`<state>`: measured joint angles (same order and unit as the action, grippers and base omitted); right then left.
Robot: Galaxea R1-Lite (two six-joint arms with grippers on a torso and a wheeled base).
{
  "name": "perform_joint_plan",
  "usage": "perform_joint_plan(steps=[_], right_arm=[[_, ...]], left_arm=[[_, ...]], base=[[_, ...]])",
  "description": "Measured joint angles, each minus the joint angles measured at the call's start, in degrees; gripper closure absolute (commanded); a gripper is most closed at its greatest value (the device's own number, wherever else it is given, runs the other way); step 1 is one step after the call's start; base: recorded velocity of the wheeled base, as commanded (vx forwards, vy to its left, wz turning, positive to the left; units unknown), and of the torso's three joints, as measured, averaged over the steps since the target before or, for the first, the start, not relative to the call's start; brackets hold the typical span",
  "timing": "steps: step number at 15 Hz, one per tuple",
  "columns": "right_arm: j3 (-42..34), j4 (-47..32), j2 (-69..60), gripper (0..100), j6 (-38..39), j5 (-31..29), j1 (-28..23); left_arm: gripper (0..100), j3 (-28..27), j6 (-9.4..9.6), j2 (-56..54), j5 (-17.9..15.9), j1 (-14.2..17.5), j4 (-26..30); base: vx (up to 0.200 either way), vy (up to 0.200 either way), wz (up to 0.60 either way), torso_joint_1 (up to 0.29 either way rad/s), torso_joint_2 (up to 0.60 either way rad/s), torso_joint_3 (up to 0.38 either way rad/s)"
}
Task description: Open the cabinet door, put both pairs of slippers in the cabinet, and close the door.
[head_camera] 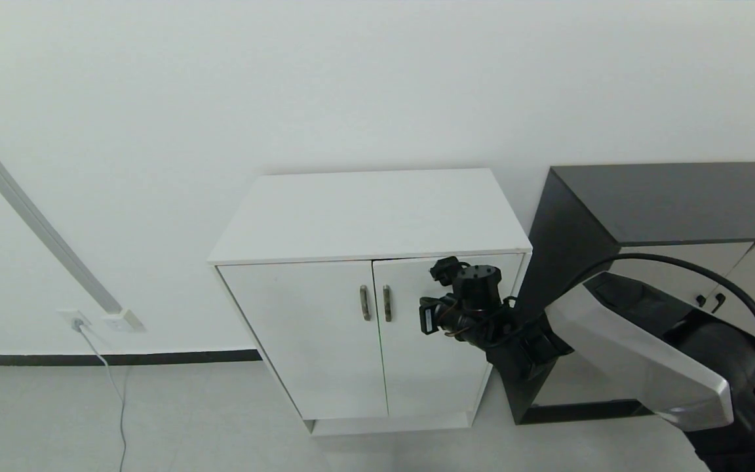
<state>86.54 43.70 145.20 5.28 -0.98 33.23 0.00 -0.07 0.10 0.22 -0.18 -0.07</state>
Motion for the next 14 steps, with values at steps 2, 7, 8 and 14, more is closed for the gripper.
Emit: perform_joint_plan(steps=[2,7,8,14], right_arm=[[0.3,0.0,0.3,100,0.0,0.0,0.0],[1.9,0.0,1.2,100,0.0,-0.1,-0.4],[2.0,-0.1,1.3,100,0.0,-0.1,-0.5],[3.2,-0.2,2.0,100,0.0,-0.1,-0.9]], left_arm=[[100,0.0,0.0,0.0,0.0,0.0,0.0],[100,0.0,0.0,0.0,0.0,0.0,0.0],[100,0.0,0.0,0.0,0.0,0.0,0.0],[100,0.0,0.0,0.0,0.0,0.0,0.0]], base=[[0.0,0.0,0.0,0.0,0.0,0.0],[0.0,0.0,0.0,0.0,0.0,0.0],[0.0,0.0,0.0,0.0,0.0,0.0],[0.0,0.0,0.0,0.0,0.0,0.0]])
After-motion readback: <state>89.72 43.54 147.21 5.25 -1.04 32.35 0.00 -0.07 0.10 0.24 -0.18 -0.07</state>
